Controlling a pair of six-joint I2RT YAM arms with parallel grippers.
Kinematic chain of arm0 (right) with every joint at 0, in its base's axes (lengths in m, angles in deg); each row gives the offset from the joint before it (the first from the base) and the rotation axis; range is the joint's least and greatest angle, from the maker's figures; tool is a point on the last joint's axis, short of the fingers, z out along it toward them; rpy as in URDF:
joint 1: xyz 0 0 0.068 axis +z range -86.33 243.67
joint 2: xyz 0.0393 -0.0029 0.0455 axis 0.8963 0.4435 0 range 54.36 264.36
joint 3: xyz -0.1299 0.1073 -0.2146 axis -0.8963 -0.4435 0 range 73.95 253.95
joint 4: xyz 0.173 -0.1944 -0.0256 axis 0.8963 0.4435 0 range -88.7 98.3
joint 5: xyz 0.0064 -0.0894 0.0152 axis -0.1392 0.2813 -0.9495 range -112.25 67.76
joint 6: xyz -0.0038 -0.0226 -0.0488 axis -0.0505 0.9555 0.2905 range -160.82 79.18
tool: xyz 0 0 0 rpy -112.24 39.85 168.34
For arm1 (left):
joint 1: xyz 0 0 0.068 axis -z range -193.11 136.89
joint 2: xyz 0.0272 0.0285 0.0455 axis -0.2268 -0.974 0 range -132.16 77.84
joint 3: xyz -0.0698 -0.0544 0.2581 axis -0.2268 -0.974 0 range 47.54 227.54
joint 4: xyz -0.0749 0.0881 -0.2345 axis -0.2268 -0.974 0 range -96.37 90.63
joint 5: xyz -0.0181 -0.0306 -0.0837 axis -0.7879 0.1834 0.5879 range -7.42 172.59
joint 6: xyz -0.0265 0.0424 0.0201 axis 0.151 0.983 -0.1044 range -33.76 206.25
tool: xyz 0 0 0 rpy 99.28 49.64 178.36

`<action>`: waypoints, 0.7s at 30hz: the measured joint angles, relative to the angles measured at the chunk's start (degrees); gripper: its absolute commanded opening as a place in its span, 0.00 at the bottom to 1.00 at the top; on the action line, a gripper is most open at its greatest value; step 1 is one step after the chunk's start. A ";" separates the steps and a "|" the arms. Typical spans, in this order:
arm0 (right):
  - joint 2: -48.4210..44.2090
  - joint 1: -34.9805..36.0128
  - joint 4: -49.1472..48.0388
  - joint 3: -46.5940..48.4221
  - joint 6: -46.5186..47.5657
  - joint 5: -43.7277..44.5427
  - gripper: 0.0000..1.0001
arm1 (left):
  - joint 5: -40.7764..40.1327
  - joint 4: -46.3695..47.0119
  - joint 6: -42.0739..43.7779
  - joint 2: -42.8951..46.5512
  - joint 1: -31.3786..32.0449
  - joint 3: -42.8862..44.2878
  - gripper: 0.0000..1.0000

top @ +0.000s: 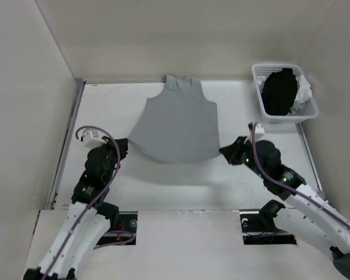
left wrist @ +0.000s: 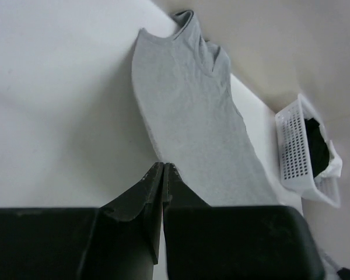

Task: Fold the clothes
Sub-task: Flatten the tank top out, then fold the tank top

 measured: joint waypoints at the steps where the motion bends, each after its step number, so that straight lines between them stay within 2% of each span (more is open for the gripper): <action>1: -2.23 2.56 1.01 -2.64 -1.11 0.52 0.00 | -0.11 -3.06 -0.46 3.67 0.04 -1.36 0.00; 5: -9.86 13.57 5.64 -9.77 -6.75 3.43 0.00 | -0.15 -13.84 -3.65 15.04 1.36 -3.69 0.00; 8: -12.22 19.65 9.16 -11.67 -10.99 5.62 0.00 | -0.42 -20.20 -5.51 16.94 2.38 -4.09 0.01; 11: -11.10 22.05 10.27 -11.87 -12.92 7.30 0.00 | -1.62 -23.08 -6.54 15.98 2.47 -4.44 0.01; 13: -7.76 20.31 9.62 -11.04 -12.44 7.48 0.00 | -2.64 -21.27 -6.88 12.59 1.84 -4.37 0.01; 15: -1.92 15.47 7.96 -8.52 -10.67 6.75 0.00 | -3.34 -17.51 -6.86 6.56 0.76 -3.85 0.01; 21: 21.68 -2.97 -3.37 7.54 -4.39 0.42 0.00 | -3.98 0.04 -6.71 -21.22 -4.55 6.40 0.01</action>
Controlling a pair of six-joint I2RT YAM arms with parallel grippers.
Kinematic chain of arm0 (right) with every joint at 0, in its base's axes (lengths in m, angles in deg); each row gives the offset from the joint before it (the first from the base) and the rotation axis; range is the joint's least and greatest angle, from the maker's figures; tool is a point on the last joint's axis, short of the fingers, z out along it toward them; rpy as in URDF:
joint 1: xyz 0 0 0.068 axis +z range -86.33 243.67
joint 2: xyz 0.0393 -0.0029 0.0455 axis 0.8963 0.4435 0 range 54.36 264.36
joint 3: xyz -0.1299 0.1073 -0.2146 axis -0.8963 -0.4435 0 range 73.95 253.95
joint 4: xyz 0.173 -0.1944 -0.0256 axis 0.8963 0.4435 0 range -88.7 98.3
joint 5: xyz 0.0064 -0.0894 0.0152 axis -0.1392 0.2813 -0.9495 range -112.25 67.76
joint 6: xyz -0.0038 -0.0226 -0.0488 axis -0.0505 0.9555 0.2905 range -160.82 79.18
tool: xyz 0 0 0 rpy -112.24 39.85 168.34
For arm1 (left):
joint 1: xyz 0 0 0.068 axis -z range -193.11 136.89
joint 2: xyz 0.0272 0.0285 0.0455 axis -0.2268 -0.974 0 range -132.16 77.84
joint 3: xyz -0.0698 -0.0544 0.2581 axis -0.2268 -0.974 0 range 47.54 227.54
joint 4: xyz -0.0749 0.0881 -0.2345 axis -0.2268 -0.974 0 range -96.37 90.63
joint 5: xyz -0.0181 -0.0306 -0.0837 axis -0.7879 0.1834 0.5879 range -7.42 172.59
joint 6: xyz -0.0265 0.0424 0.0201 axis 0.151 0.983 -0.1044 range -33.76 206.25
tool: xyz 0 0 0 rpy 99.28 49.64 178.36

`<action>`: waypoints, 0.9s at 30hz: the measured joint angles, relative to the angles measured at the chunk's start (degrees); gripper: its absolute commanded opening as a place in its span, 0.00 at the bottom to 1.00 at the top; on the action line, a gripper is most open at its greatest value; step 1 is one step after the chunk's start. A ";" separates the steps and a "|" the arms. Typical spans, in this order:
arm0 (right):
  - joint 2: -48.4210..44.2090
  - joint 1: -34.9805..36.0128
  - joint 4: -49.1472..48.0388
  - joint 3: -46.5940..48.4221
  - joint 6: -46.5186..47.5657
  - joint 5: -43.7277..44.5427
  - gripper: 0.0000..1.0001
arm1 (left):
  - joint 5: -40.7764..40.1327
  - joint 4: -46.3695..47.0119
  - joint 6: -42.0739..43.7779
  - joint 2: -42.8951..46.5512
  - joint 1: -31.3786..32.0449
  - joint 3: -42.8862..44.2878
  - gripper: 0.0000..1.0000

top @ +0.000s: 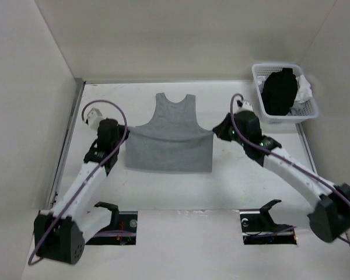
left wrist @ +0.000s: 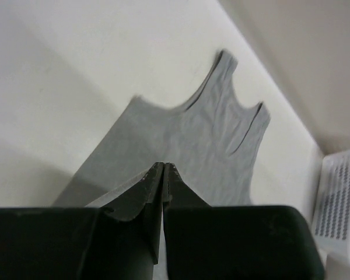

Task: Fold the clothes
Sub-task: Fold the tank top

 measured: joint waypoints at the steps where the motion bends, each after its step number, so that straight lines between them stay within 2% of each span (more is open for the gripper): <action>1: 4.26 -2.49 -1.95 3.52 0.70 -1.05 0.00 | 0.09 2.60 -0.02 -4.37 -0.63 2.45 0.01; 5: 19.23 -9.62 -6.93 16.72 2.23 -5.49 0.00 | 0.70 11.67 -0.13 -22.82 -3.30 15.69 0.02; 7: 27.71 -12.74 -8.00 24.90 2.54 -7.58 0.03 | 0.85 14.88 0.04 -32.02 -4.74 23.19 0.08; 8: 31.78 -13.97 -8.57 28.79 2.47 -8.28 0.07 | 0.96 16.28 0.26 -36.96 -5.49 27.21 0.14; 10: 40.48 -16.02 -9.42 36.94 2.25 -9.29 0.24 | 2.03 18.32 0.59 -46.34 -6.75 34.60 0.30; 11: 44.61 -16.90 -9.84 40.50 2.16 -9.42 0.41 | 3.19 19.26 0.57 -50.88 -7.39 37.86 0.33; 13: 51.04 -18.05 -10.14 45.18 1.68 -9.31 0.51 | 5.49 20.61 0.55 -57.72 -8.22 41.13 0.38; 15: 54.77 -18.56 -9.86 46.36 1.55 -9.29 0.53 | 6.91 20.13 0.52 -60.50 -8.74 40.26 0.38; 18: 54.95 -17.94 -8.83 43.08 1.77 -8.28 0.53 | 7.85 21.40 0.52 -57.64 -8.79 30.88 0.38; 19: 53.68 -17.33 -9.01 40.76 1.90 -7.50 0.49 | 7.85 21.68 0.46 -55.17 -8.57 26.67 0.37; 20: 51.93 -16.63 -9.14 38.16 2.05 -6.71 0.43 | 7.74 21.88 0.24 -51.63 -8.26 21.55 0.37; 21: 49.31 -15.63 -9.70 34.51 2.10 -5.97 0.32 | 7.54 22.23 0.02 -47.43 -7.78 16.31 0.37; 23: 43.17 -13.25 -11.37 26.80 2.10 -4.66 0.06 | 7.15 22.47 -0.59 -38.12 -6.86 6.93 0.40; 25: 36.54 -10.56 -14.05 19.08 1.18 -3.76 0.02 | 7.32 23.15 -0.85 -30.05 -6.08 0.26 0.46; 27: 30.56 -7.89 -16.74 12.41 0.39 -3.34 0.06 | 7.87 23.82 -1.11 -23.87 -6.23 -4.52 0.49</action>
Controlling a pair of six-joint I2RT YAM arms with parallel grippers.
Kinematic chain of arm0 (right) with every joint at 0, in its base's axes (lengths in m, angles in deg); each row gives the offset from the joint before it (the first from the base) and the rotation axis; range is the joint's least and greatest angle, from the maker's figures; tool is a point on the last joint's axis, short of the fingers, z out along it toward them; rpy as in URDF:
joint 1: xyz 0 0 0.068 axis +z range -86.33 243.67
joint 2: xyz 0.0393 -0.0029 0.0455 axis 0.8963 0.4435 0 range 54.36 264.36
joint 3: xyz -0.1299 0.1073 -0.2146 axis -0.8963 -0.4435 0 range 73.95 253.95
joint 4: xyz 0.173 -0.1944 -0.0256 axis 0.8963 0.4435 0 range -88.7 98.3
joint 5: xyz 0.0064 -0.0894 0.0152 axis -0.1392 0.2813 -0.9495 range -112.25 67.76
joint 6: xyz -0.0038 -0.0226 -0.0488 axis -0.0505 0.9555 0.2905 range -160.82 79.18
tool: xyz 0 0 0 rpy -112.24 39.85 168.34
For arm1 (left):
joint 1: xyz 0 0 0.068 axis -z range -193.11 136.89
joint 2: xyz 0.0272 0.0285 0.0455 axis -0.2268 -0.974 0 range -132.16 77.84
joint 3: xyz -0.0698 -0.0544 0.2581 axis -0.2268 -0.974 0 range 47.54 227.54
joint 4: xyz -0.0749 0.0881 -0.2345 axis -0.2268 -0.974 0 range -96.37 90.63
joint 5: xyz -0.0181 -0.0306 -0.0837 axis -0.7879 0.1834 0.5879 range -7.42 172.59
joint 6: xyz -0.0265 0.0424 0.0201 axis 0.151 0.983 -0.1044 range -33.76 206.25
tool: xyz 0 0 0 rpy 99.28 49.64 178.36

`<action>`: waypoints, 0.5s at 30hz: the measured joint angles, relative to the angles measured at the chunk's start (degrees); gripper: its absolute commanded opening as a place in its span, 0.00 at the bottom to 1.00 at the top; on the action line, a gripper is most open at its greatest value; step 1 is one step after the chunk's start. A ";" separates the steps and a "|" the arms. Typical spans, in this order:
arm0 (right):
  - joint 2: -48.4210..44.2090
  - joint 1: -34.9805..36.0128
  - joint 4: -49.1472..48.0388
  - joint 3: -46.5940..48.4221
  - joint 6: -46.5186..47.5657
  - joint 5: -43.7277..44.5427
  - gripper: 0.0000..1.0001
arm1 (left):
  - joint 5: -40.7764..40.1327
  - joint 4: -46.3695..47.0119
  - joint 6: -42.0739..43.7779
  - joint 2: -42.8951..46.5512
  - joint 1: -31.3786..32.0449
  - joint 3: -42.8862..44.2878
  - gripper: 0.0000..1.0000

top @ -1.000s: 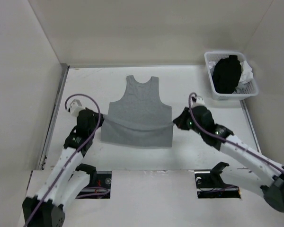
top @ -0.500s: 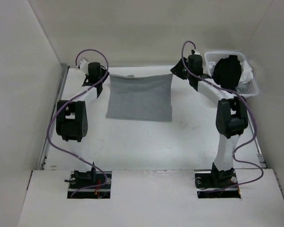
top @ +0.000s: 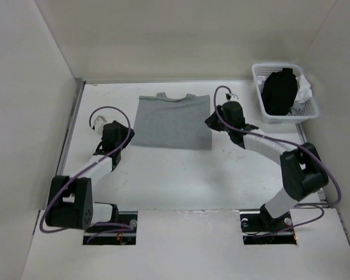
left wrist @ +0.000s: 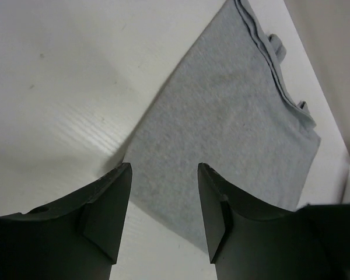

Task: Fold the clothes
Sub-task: Fold the tank top

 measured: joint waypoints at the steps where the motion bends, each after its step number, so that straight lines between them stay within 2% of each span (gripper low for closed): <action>1: -2.54 1.07 -1.16 -2.99 -0.28 0.13 0.10 | 0.66 0.22 -0.13 2.19 -0.33 -1.84 0.49; 3: -6.58 1.99 -2.82 -8.02 -0.68 0.37 0.20 | 3.02 0.33 -0.33 3.89 -1.25 -3.80 0.48; 6: -10.71 2.05 -4.04 -14.05 -0.90 0.79 0.29 | 7.04 0.04 -0.79 1.66 -2.01 -4.37 0.48; 11: -14.71 2.01 -5.62 -21.77 -1.25 1.49 0.35 | 11.04 -0.15 -1.81 -2.69 -2.03 -5.51 0.44; 15: -15.37 2.01 -8.24 -26.99 -3.04 1.68 0.45 | 11.06 -0.13 -2.14 -2.84 -2.86 -6.05 0.38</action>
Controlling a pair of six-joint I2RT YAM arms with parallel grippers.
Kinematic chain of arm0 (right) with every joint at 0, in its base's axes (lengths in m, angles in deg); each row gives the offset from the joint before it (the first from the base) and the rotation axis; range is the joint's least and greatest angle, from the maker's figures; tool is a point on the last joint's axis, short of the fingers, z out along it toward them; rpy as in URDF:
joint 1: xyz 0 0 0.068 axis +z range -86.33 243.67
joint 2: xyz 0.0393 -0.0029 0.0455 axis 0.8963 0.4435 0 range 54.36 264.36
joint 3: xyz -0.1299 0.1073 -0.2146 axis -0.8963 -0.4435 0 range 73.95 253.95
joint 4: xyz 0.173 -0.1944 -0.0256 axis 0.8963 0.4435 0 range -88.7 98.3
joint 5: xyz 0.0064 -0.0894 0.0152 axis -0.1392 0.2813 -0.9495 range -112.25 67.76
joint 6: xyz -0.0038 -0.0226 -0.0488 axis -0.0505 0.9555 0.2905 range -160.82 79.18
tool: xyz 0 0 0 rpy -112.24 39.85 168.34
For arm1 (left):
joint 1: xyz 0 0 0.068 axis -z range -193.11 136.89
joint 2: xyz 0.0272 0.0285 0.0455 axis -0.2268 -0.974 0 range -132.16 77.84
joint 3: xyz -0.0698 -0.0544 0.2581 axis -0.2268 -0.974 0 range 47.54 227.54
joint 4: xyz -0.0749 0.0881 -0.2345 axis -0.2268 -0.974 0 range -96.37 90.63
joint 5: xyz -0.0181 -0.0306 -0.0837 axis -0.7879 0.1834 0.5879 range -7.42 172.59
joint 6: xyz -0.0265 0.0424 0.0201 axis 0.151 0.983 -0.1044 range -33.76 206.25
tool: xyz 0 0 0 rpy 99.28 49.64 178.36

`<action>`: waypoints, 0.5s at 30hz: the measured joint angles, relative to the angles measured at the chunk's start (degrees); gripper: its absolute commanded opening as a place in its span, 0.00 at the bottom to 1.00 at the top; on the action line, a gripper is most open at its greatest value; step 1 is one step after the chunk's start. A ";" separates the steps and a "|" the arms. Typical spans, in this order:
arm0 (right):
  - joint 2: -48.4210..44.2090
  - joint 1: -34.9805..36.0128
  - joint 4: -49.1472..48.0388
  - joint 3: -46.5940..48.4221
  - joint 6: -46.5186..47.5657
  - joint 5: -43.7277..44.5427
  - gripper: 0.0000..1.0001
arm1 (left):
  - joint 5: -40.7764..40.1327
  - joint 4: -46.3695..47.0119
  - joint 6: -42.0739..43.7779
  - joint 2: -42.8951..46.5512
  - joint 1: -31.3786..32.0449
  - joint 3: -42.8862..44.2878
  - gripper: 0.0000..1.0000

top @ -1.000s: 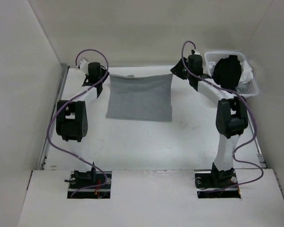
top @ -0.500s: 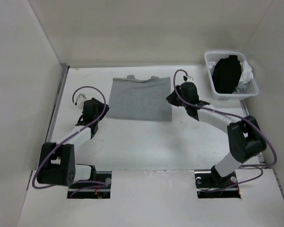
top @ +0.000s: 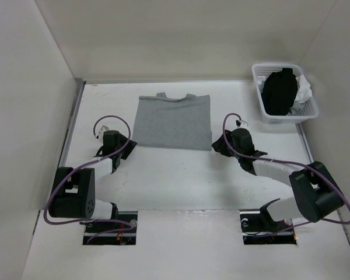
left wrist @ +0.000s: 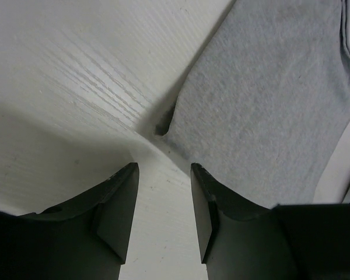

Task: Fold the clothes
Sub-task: Fold the tank top

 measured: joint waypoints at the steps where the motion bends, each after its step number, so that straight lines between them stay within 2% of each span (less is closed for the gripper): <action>1: 0.24 0.00 -0.63 -1.03 -0.74 0.02 0.46 | -0.13 0.31 -0.11 -0.09 -0.28 0.00 0.38; 6: 5.46 0.00 -4.92 -2.47 -5.70 0.22 0.50 | -1.07 4.26 -1.40 -2.80 -0.55 0.02 0.39; 15: 11.82 -0.02 -13.88 -2.43 -13.57 -0.52 0.43 | -1.01 10.84 -3.82 -7.67 -0.50 0.13 0.15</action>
